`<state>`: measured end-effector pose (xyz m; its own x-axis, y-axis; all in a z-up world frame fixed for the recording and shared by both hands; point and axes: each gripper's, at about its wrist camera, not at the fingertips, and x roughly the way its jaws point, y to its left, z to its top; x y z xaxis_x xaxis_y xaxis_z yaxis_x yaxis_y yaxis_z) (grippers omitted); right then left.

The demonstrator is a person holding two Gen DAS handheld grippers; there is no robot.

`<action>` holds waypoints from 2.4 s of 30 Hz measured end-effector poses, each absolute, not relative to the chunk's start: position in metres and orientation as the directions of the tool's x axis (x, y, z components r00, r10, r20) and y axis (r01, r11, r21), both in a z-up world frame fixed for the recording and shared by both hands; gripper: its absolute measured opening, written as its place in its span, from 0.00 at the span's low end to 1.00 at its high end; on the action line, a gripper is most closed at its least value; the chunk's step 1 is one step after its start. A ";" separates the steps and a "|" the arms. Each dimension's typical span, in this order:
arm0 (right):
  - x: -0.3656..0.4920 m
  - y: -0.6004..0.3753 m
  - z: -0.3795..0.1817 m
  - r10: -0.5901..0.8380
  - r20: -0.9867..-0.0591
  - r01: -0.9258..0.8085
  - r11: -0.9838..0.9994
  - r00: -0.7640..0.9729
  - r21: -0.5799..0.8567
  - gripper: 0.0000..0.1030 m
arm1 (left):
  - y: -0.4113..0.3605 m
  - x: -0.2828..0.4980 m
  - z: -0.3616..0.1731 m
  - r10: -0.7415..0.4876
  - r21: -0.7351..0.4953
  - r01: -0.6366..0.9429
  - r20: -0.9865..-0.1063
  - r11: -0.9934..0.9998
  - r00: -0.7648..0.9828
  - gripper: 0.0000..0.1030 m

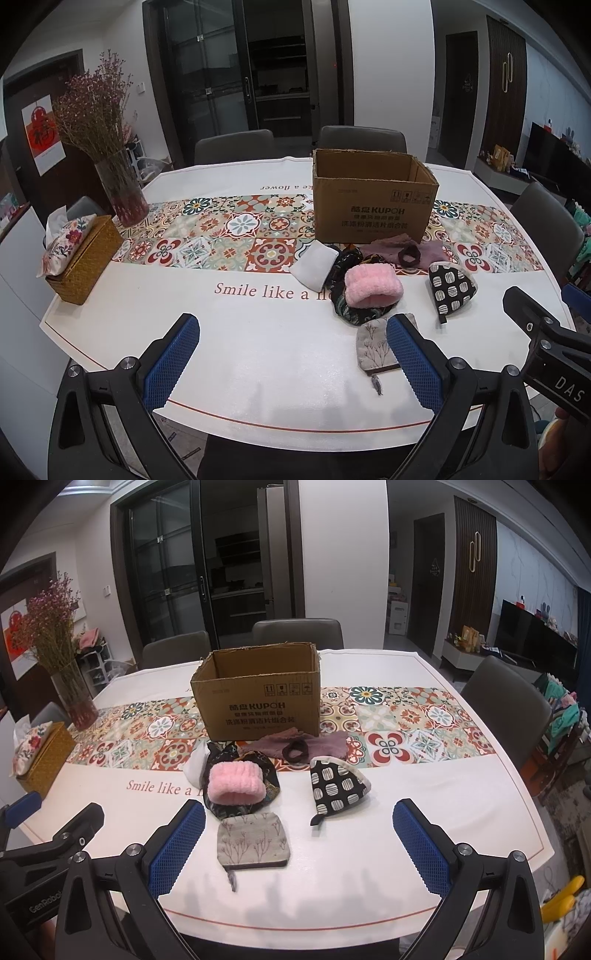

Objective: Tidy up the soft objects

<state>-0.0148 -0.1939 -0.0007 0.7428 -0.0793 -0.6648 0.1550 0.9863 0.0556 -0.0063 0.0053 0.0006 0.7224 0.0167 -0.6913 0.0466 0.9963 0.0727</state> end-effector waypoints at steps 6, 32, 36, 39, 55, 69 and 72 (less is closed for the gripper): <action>-0.015 -0.194 -0.001 -0.079 -0.665 0.155 0.986 0.742 0.055 1.00 | 0.005 -0.006 0.000 0.020 0.076 0.044 -0.691 0.996 0.722 1.00; 0.002 -0.212 -0.017 -0.097 -0.694 0.194 0.979 0.713 0.063 1.00 | -0.011 0.013 -0.013 0.031 0.117 0.074 -0.712 0.990 0.701 1.00; 0.009 -0.215 -0.022 -0.096 -0.705 0.197 0.978 0.703 0.063 1.00 | -0.016 0.021 -0.017 0.032 0.122 0.079 -0.716 0.989 0.697 1.00; 0.015 -0.217 -0.026 -0.096 -0.712 0.197 0.979 0.696 0.060 1.00 | -0.019 0.027 -0.021 0.032 0.123 0.082 -0.721 0.989 0.692 1.00; 0.050 -0.237 -0.057 -0.106 -0.764 0.236 0.970 0.636 0.061 1.00 | -0.048 0.077 -0.050 -0.004 0.106 0.133 -0.770 0.985 0.638 1.00; 0.074 -0.265 -0.081 -0.110 -0.794 0.274 0.959 0.597 0.073 1.00 | -0.074 0.105 -0.072 -0.013 0.109 0.164 -0.795 0.980 0.606 1.00; 0.078 -0.271 -0.087 -0.112 -0.801 0.285 0.955 0.588 0.076 1.00 | -0.082 0.113 -0.078 -0.018 0.107 0.176 -0.806 0.979 0.592 1.00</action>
